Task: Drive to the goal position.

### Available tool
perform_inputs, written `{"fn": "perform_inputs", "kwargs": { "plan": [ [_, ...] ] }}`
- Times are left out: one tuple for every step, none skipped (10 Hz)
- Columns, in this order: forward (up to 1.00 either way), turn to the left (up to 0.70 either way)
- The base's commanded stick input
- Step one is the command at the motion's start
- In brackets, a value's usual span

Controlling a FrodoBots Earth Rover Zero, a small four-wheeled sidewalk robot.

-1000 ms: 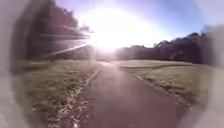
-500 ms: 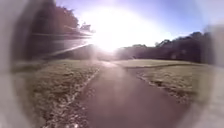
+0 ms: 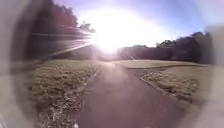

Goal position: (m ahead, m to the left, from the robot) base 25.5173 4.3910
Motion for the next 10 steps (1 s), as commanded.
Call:
{"fn": "perform_inputs", "kwargs": {
  "plan": [
    [0.85,-0.03],
    [0.85,0.00],
    [0.85,0.00],
    [0.85,0.00],
    [0.85,0.00],
    [0.85,0.00],
    [0.85,0.00],
    [0.85,0.00],
    [0.85,0.00],
    [0.85,0.00]
  ]
}}
